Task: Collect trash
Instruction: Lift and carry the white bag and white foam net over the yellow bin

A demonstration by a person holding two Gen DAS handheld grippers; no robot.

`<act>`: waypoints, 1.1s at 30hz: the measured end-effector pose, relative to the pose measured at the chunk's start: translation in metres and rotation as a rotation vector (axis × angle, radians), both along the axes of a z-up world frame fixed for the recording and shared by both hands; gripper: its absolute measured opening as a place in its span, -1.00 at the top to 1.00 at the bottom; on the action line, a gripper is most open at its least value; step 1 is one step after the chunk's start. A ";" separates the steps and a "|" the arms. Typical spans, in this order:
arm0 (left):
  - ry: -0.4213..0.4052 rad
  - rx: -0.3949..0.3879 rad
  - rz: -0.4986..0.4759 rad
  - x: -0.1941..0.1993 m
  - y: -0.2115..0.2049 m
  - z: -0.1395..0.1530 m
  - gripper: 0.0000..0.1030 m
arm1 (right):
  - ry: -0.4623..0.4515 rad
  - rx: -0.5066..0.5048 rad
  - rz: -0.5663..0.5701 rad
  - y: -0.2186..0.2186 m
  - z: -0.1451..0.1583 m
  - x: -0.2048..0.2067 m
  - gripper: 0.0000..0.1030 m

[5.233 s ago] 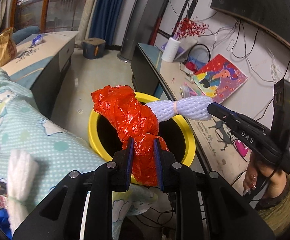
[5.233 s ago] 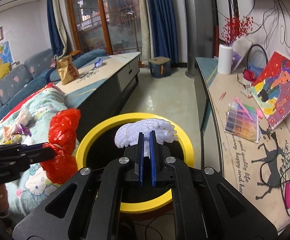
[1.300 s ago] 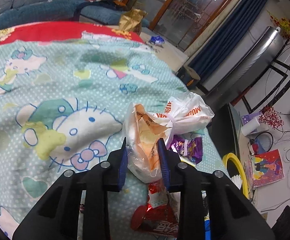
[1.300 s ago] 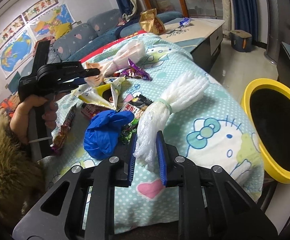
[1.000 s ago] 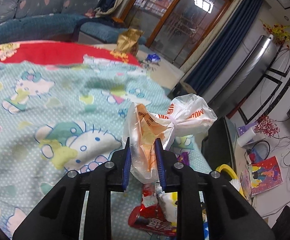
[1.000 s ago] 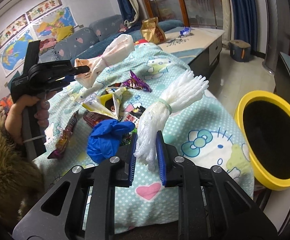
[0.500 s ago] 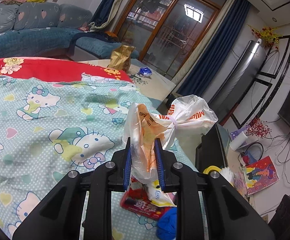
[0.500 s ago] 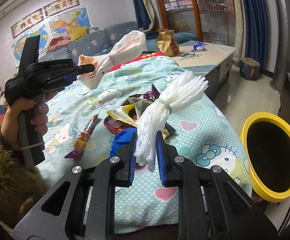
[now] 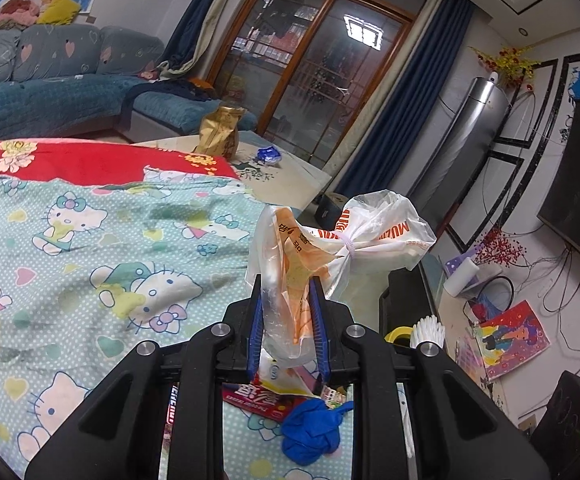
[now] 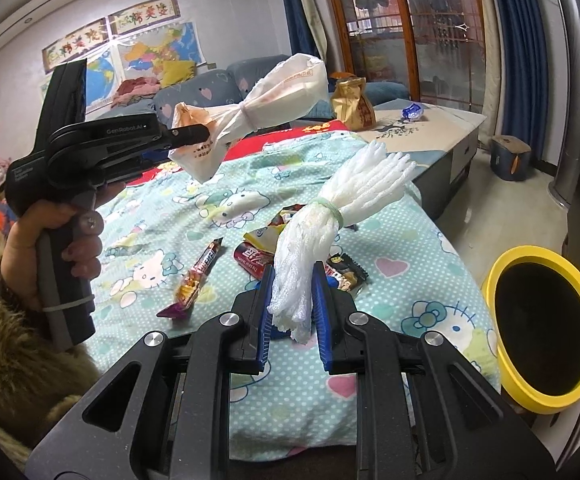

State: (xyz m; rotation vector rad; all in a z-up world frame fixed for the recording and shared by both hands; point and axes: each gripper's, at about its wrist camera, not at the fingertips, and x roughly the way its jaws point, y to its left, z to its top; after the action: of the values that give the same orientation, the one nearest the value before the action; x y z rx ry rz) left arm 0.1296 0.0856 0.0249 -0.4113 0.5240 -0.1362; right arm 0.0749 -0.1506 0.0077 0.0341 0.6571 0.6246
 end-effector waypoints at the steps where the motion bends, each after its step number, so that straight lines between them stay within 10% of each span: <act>1: -0.002 0.002 -0.004 -0.001 -0.002 0.001 0.60 | -0.002 0.002 -0.003 -0.002 0.001 -0.001 0.73; 33: 0.025 0.082 -0.248 0.013 -0.121 -0.008 0.60 | -0.016 -0.019 -0.394 -0.133 0.008 0.027 0.73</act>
State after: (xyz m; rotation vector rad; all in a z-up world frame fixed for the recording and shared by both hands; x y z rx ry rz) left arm 0.1427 -0.0357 0.0170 -0.2666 0.6026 -0.3478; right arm 0.1021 -0.2835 0.0158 0.1375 0.6196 0.2391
